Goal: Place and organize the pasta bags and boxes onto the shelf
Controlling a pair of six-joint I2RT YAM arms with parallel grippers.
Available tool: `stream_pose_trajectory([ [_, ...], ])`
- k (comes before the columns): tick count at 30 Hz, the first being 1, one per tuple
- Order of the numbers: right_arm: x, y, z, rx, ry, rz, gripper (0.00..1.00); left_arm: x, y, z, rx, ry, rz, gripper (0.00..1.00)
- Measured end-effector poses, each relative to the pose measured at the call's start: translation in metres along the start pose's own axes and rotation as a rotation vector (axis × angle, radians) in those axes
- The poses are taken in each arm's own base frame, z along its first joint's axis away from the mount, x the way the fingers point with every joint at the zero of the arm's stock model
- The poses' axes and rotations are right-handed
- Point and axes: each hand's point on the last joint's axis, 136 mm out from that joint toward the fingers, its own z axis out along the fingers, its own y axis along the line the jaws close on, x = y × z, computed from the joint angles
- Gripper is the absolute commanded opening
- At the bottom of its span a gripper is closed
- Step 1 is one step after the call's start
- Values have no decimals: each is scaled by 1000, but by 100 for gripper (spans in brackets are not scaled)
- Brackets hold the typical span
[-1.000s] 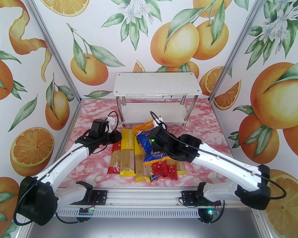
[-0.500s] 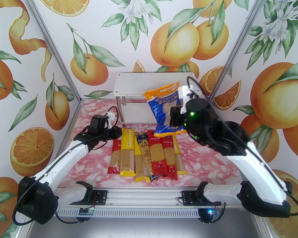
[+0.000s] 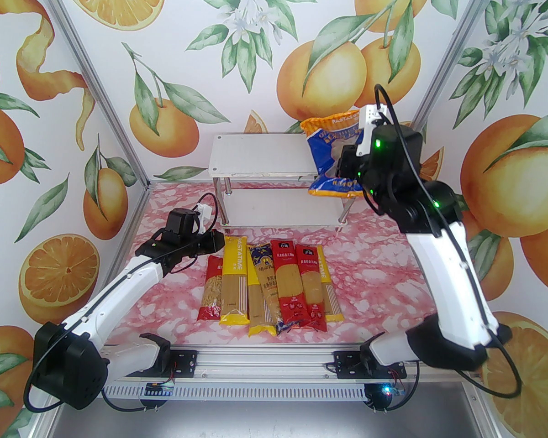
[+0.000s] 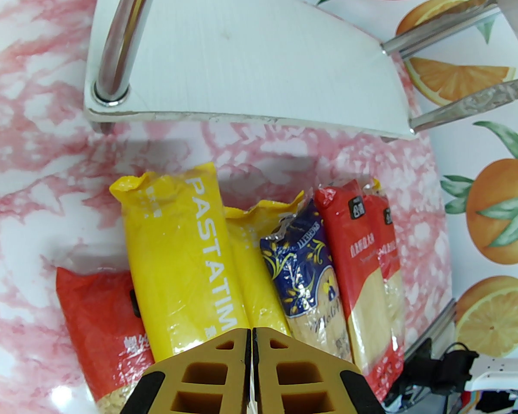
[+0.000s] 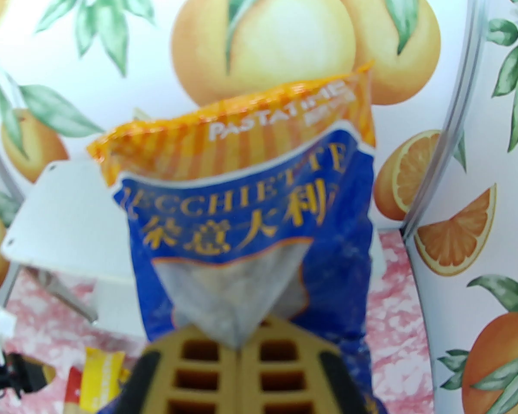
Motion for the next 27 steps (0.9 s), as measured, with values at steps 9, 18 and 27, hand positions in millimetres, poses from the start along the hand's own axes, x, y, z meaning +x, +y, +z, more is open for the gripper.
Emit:
stream_pose_trajectory([
  [9,-1,-35,78,11,43,95,0,0,5,5,-22,7,-6,11],
  [18,2,-44,117,-32,56,176,0,-1,10,10,-43,13,-12,11],
  [27,15,-38,138,-57,87,161,0,1,14,16,-54,29,-18,11],
])
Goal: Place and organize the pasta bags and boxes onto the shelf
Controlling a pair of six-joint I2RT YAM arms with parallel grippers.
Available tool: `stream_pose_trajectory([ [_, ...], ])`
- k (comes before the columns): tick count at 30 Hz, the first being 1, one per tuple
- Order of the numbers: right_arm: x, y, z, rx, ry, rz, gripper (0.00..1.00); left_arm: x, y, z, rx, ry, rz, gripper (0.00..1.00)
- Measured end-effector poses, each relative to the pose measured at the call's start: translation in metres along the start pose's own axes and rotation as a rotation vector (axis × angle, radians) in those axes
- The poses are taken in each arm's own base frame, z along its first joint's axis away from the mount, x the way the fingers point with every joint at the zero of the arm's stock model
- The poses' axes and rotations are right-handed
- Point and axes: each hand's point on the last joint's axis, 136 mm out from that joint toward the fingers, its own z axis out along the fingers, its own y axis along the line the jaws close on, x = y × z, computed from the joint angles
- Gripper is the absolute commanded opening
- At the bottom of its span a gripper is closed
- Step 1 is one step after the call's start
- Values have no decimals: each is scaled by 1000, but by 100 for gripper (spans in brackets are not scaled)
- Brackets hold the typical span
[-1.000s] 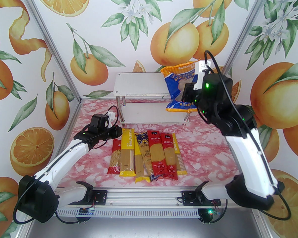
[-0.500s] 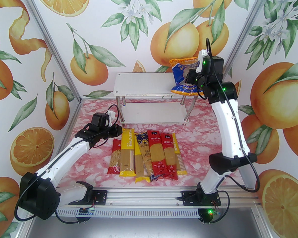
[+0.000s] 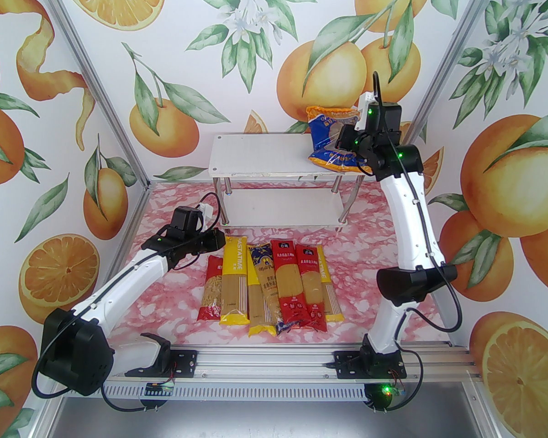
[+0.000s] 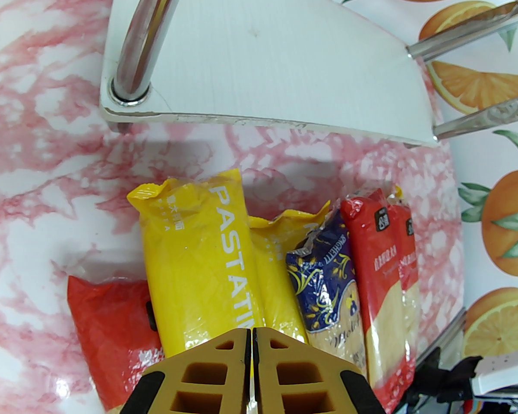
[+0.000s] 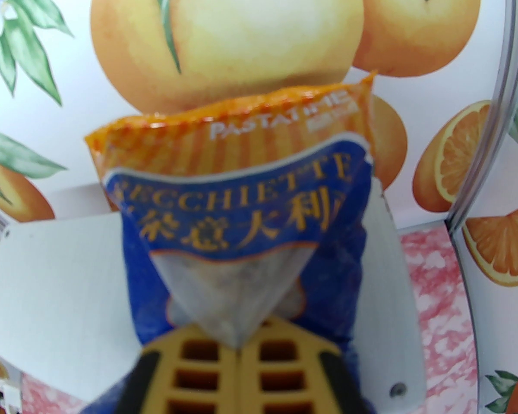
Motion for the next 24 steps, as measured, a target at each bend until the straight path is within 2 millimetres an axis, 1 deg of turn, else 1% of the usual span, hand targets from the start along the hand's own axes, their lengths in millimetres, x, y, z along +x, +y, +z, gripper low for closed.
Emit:
stream_pose_trajectory([
  [4,7,-4,11,12,2,-21,0,0,1,0,-1,0,-1,11],
  [7,18,-7,21,19,22,-32,0,0,1,1,-3,3,-3,11],
  [9,19,-7,24,18,19,-40,0,1,2,2,-5,7,-5,11],
  [10,19,-7,24,18,17,-41,3,1,3,3,-7,9,-5,11],
  [11,18,-7,24,17,16,-43,11,1,3,4,-7,11,-6,12],
  [12,18,-7,24,17,16,-47,23,1,3,4,-8,11,-7,14],
  [15,20,-7,25,15,20,-60,45,2,3,4,-8,12,-7,17],
  [17,21,-7,25,16,23,-62,63,2,3,4,-8,12,-7,19],
  [18,21,-7,25,15,24,-60,69,2,3,4,-7,12,-7,19],
  [20,22,-7,26,15,25,-55,86,2,3,4,-8,13,-7,19],
  [21,21,-7,25,15,24,-49,91,2,3,4,-8,13,-7,19],
  [24,19,-4,23,2,17,-43,94,2,3,4,-8,12,-7,20],
])
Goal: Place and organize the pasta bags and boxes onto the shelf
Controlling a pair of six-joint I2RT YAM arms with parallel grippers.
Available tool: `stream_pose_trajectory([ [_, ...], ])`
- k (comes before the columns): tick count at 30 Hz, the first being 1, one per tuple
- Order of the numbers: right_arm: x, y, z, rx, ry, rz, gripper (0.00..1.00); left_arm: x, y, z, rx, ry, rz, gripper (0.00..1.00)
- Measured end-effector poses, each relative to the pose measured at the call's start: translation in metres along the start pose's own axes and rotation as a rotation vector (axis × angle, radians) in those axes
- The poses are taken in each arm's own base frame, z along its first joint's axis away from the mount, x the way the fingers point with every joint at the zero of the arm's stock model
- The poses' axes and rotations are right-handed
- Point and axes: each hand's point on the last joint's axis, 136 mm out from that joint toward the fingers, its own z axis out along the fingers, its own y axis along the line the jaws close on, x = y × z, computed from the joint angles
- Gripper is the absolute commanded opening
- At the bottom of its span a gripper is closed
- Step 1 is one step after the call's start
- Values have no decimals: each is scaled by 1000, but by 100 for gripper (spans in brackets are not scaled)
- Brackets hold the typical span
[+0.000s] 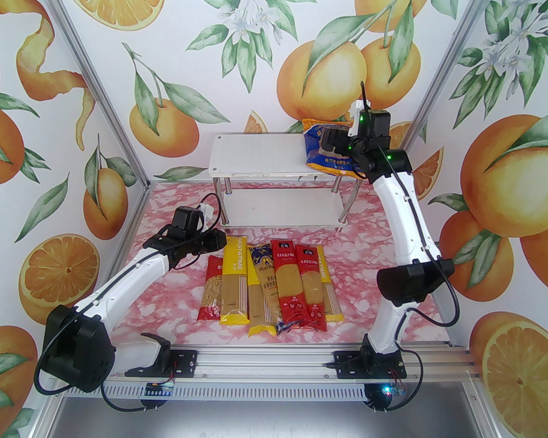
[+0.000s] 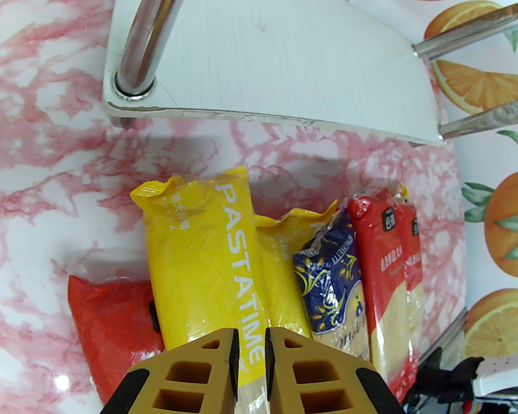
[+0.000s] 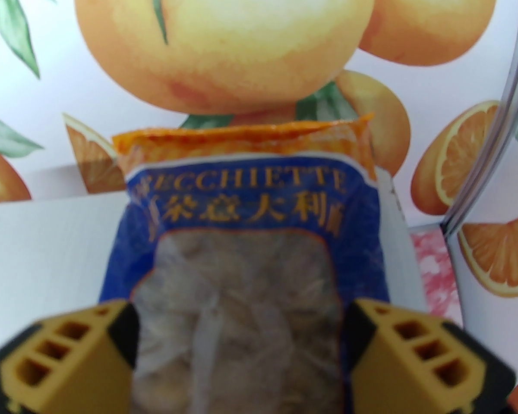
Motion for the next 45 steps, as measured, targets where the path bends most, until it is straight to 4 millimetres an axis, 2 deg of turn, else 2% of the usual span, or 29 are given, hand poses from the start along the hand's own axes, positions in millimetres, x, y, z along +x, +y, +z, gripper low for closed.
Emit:
stream_pose_trajectory([
  [7,-29,18,-24,-91,-93,49,88,0,0,0,0,-1,0,16],
  [9,-38,25,-30,-119,-122,59,81,0,0,0,0,0,0,15],
  [10,-41,28,-33,-132,-133,62,72,0,0,0,1,0,0,14],
  [13,-43,37,-34,-171,-140,78,29,0,0,0,1,-1,0,13],
  [14,-42,40,-33,-181,-135,84,21,0,0,0,1,-1,0,13],
  [16,-40,43,-32,-193,-131,91,17,-1,-1,0,2,-3,1,13],
  [23,-29,49,-8,-201,-98,112,12,-1,0,0,1,-3,0,13],
  [31,3,48,31,-193,-6,119,10,-2,1,0,-5,-7,0,18],
  [37,16,46,35,-189,19,110,10,-2,2,0,-10,-11,-1,21],
  [39,18,46,34,-189,20,101,18,-2,2,0,-13,-11,-1,22],
  [41,21,46,32,-189,25,88,36,-2,2,0,-14,-12,-1,22],
  [43,23,48,28,-193,26,66,48,-2,2,0,-14,-12,-1,22],
  [45,25,52,23,-200,30,44,55,-3,2,0,-13,-12,-1,22],
])
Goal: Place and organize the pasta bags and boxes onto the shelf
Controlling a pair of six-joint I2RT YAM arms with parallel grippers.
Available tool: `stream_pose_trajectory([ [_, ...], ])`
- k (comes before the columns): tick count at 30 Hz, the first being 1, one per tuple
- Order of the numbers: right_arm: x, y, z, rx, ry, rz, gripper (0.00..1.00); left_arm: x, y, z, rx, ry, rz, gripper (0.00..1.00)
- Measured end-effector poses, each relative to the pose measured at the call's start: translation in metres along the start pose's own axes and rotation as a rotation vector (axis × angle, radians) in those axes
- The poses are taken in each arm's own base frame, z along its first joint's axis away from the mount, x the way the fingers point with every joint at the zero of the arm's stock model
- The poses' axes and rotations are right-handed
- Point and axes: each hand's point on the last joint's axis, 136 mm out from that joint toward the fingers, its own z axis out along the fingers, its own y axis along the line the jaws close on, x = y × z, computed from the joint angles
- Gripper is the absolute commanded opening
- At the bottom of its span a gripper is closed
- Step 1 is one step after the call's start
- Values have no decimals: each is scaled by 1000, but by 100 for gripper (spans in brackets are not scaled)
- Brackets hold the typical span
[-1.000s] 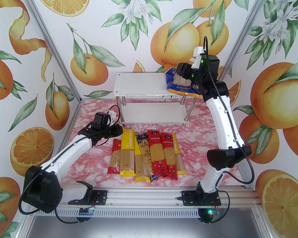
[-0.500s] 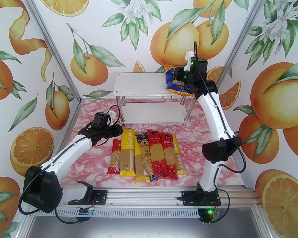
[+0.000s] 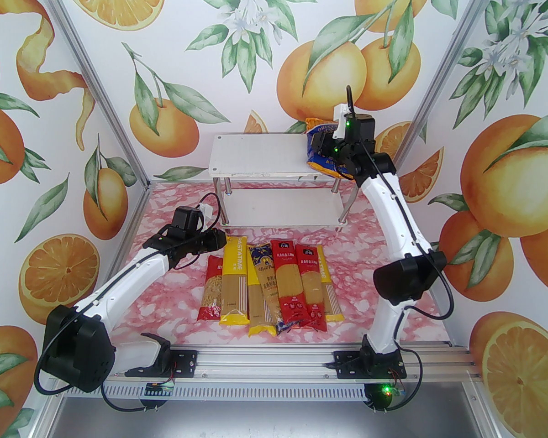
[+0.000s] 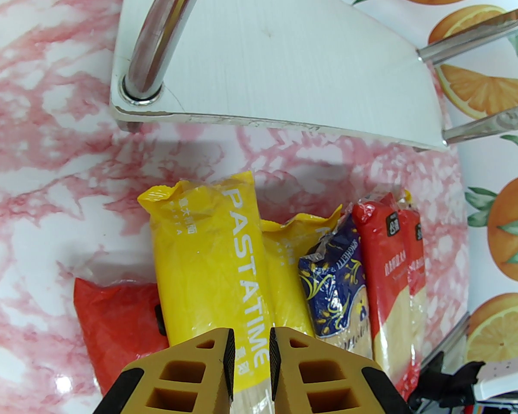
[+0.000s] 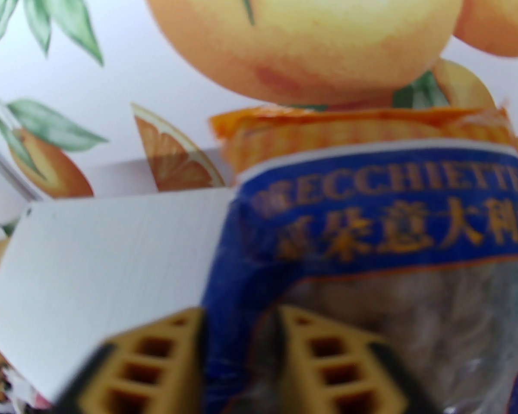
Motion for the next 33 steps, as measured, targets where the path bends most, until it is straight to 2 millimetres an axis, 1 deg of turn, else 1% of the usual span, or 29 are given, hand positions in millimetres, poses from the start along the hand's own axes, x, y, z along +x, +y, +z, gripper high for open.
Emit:
stream_pose_trajectory([
  [1,1,2,-2,-3,2,-9,59,0,0,0,-1,0,0,22],
  [5,3,7,-3,-10,8,-41,65,0,0,0,1,-1,-3,22],
  [8,3,9,-4,-11,7,-53,68,-2,-1,0,4,-7,-4,22],
  [15,-1,9,-6,-27,0,-20,68,-5,-3,-4,6,-28,-4,22],
  [18,-6,7,-12,-26,-12,2,68,-7,-3,-7,2,-41,-5,22],
  [21,-17,6,-28,-15,-38,10,67,-8,-3,-9,2,-46,-4,22],
  [23,-24,5,-42,2,-55,11,65,-8,-3,-9,0,-49,-3,22],
  [24,-26,3,-50,20,-60,13,61,-8,-2,-9,-1,-50,-3,21],
  [26,-30,0,-65,54,-68,17,43,-8,-2,-9,-2,-50,-3,21],
  [27,-31,-2,-74,75,-68,15,30,-9,-2,-9,-3,-51,-3,20],
  [28,-31,-5,-82,98,-65,16,20,-9,-2,-9,-3,-52,-3,20],
  [29,-30,-7,-88,116,-61,15,14,-9,-2,-9,-4,-53,-3,19],
  [30,-28,-10,-96,137,-54,21,13,-10,-1,-10,-6,-55,-4,19],
  [31,-24,-13,-102,155,-41,23,15,-10,0,-10,-8,-57,-5,19],
  [33,-9,-18,-114,183,-7,29,28,-12,1,-11,-12,-63,-3,19],
])
